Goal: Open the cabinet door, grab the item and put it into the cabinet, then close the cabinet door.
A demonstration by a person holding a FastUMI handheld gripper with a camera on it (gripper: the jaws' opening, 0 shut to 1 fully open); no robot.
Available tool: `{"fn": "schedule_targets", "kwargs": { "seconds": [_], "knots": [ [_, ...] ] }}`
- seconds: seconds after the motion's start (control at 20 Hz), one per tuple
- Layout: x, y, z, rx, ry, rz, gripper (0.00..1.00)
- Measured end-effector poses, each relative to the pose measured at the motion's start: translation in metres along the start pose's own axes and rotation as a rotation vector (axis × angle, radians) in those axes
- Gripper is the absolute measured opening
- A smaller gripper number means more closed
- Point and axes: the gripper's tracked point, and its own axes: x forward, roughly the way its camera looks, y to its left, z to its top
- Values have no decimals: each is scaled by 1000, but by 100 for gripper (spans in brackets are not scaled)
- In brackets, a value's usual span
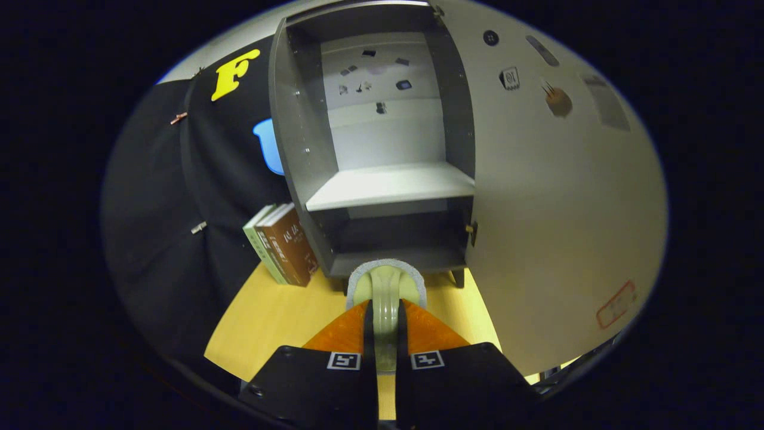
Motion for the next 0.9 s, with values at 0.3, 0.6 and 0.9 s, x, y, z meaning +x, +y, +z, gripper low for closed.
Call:
{"fn": "schedule_targets", "kwargs": {
  "seconds": [0.3,0.6,0.9],
  "knots": [
    [35,18,108,-14,-120,20,15],
    [112,12,185,-68,-148,-38,16],
    [201,-2,212,-64,-121,-101,15]
  ]
}}
